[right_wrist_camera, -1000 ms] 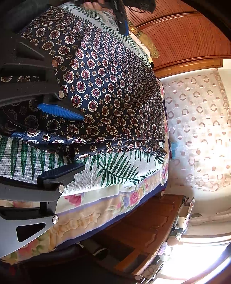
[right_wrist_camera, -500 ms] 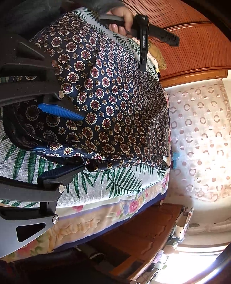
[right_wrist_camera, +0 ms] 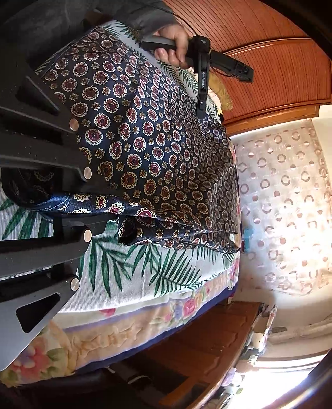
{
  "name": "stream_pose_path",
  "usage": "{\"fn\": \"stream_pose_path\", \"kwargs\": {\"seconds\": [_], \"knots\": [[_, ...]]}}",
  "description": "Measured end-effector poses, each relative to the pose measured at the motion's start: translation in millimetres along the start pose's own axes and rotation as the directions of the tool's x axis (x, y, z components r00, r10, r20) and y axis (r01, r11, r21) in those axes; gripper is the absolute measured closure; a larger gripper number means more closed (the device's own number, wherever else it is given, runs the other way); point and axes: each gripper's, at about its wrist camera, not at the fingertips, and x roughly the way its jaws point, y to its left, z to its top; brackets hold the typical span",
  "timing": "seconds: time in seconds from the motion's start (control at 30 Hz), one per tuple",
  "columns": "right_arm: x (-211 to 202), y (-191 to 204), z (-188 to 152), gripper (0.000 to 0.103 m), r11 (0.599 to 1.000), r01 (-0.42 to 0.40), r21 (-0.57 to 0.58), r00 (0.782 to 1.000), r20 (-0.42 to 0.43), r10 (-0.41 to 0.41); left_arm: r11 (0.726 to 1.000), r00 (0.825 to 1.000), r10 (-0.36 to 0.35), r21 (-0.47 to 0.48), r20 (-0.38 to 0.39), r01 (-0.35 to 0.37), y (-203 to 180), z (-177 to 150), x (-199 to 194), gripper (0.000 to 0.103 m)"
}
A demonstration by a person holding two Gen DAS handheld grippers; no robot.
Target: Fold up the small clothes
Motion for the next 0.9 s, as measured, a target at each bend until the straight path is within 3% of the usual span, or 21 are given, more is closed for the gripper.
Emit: {"fn": "stream_pose_path", "kwargs": {"seconds": [0.4, 0.53, 0.7, 0.77, 0.83, 0.9], "knots": [[20.7, 54.7, 26.4, 0.096, 0.994, -0.091, -0.054, 0.996, 0.015, 0.092, 0.990, 0.986, 0.140, -0.022, 0.089, -0.138, 50.0, 27.9, -47.1, 0.099], [31.7, 74.4, 32.4, 0.096, 0.992, -0.065, -0.107, 0.998, 0.013, 0.067, 0.987, 0.984, 0.157, -0.033, 0.082, -0.155, 65.0, 26.5, -48.4, 0.099], [34.1, 69.7, 33.0, 0.096, 0.996, -0.038, -0.083, 0.999, 0.002, 0.038, 0.981, 0.979, 0.192, -0.039, 0.063, -0.190, 67.2, 15.1, -46.2, 0.099], [35.9, 64.4, 34.4, 0.096, 0.998, -0.042, -0.047, 0.999, -0.009, 0.042, 0.980, 0.978, 0.198, -0.044, 0.067, -0.195, 65.6, 8.8, -49.3, 0.090], [35.0, 60.6, 32.5, 0.096, 0.999, -0.037, -0.035, 0.999, -0.006, 0.036, 0.979, 0.977, 0.201, -0.048, 0.071, -0.198, 66.6, 0.9, -54.0, 0.072], [32.8, 59.5, 32.4, 0.095, 0.999, -0.031, -0.043, 1.000, 0.000, 0.031, 0.982, 0.979, 0.187, -0.044, 0.078, -0.184, 66.0, -8.6, -60.1, 0.064]]}}
